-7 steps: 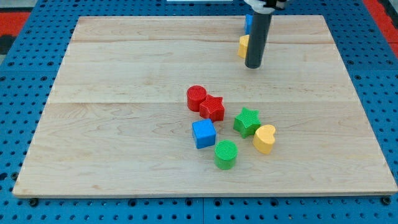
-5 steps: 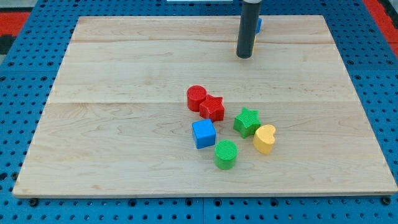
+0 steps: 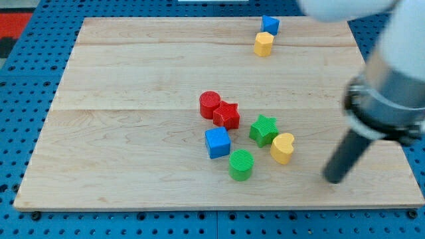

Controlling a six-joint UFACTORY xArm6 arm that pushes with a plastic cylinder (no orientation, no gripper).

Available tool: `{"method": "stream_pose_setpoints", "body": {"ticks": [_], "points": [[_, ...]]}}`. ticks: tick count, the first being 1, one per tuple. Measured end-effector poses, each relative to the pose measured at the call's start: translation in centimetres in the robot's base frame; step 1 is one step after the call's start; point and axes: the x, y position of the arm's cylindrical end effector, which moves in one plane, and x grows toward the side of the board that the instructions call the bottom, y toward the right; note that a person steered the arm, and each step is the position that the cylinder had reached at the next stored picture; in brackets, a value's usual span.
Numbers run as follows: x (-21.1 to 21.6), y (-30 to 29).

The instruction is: Push the green star near to the yellow hexagon

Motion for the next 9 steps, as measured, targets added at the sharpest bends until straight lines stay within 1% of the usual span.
{"method": "stream_pose_setpoints", "body": {"ticks": [1, 2, 3, 4, 5, 6, 7, 8, 9], "points": [[-4.5, -7.3], [-9.5, -10.9], [-12.4, -10.9], [-12.7, -7.9], [-11.4, -5.7], [-12.3, -5.1], [-16.2, -7.1], [-17.1, -4.9], [-15.3, -1.7]]}}
